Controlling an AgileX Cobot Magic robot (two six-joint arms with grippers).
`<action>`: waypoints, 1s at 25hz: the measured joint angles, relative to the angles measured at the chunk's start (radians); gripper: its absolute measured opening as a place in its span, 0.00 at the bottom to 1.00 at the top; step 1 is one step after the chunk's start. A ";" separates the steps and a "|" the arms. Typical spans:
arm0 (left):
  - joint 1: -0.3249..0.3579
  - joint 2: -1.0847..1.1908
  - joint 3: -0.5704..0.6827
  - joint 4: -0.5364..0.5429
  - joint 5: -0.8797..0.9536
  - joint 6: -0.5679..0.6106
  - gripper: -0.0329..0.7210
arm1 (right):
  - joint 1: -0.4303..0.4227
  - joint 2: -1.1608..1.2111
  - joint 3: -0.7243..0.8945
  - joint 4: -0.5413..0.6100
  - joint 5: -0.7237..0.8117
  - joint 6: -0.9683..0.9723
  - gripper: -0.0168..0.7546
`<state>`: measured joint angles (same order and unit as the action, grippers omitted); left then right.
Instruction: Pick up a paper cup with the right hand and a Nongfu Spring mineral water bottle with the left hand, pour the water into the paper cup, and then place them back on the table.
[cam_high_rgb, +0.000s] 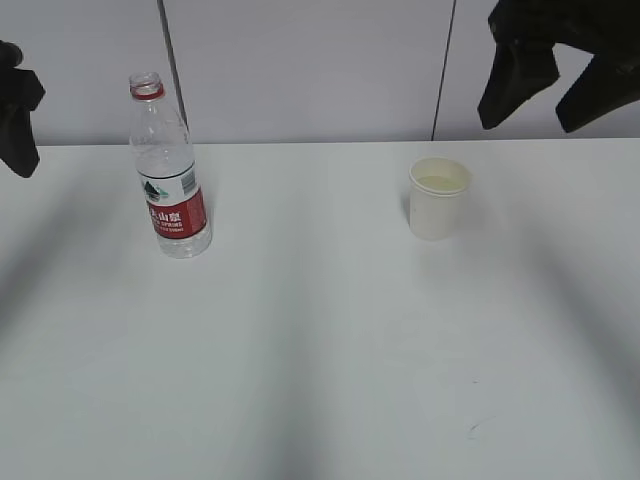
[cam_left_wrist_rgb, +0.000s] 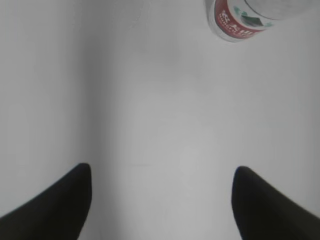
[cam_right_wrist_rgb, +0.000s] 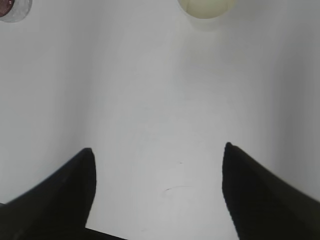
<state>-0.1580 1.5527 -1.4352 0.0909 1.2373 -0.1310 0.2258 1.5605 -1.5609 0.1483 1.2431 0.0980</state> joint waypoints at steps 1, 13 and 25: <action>0.000 0.000 0.000 0.000 0.000 -0.002 0.74 | 0.000 0.000 0.000 0.000 0.000 -0.003 0.78; 0.000 -0.192 0.173 -0.015 0.001 -0.003 0.74 | 0.000 -0.155 0.139 0.000 0.002 -0.018 0.78; 0.000 -0.541 0.406 -0.016 0.007 0.017 0.72 | 0.000 -0.540 0.507 0.022 0.002 -0.020 0.78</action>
<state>-0.1580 1.0113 -1.0290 0.0753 1.2438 -0.1142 0.2258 1.0202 -1.0535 0.1702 1.2448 0.0780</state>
